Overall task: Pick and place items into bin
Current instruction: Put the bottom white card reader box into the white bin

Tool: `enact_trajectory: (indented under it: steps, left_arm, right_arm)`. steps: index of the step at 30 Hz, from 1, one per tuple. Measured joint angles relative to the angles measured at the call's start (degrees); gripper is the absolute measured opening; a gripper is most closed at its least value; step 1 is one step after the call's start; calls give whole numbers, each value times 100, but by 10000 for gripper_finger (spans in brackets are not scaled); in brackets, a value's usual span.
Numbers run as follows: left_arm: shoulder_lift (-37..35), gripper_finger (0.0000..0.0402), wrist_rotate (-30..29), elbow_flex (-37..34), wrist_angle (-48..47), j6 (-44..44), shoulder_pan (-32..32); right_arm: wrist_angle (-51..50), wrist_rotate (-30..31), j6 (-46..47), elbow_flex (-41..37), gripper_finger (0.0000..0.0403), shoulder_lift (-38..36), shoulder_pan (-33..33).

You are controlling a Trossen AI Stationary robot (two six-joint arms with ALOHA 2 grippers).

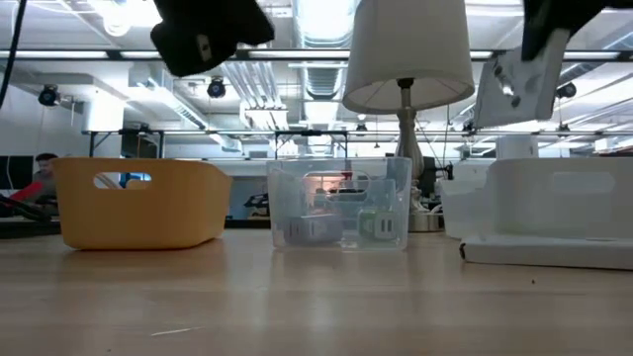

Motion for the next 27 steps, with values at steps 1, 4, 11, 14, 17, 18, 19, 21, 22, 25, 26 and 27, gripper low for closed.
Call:
enact_trajectory:
  steps: [1, 4, 11, 14, 17, 18, 19, 21, 22, 25, 26, 27]
  left_arm:
    - [-11, 0, -4, -54, -2, -33, 3]
    - [-19, 0, -45, -195, 209, -160, 5]
    - [-19, 0, -81, -311, 509, -163, 146]
    - [-26, 0, -85, -309, 531, -152, 291]
    - [-30, 0, -101, -309, 593, -152, 469]
    - [-30, 0, -101, -309, 618, -151, 520]
    - [-30, 0, -103, -309, 610, -152, 559]
    - [-50, 0, -61, -309, 602, -148, 626]
    - [-61, 0, -55, -309, 601, -140, 649]
    - [-72, 0, 21, -310, 602, -103, 693]
    - [-73, 0, 29, -311, 599, -102, 693]
    - [-73, 0, 33, -311, 600, -102, 693]
  right_arm:
    - [191, -128, -220, -183, 39, -163, -165]
    - [858, -475, -866, -757, 39, -512, -594]
    - [1784, -845, -1036, -1738, 39, -990, -1132]
    - [2164, -927, -849, -2103, 39, -1074, -1127]
    - [2994, -925, -889, -2499, 38, -1102, -1136]
    - [3273, -918, -921, -2623, 38, -1104, -1138]
    - [3502, -909, -927, -2729, 38, -1107, -1156]
    - [3752, -914, -901, -2900, 38, -1107, -1187]
    - [3788, -908, -844, -2972, 38, -1103, -1200]
    - [3821, -882, -665, -3111, 42, -1096, -1210]
    - [3785, -888, -612, -3139, 46, -1096, -1205]
    - [3748, -898, -558, -3158, 51, -1096, -1202]
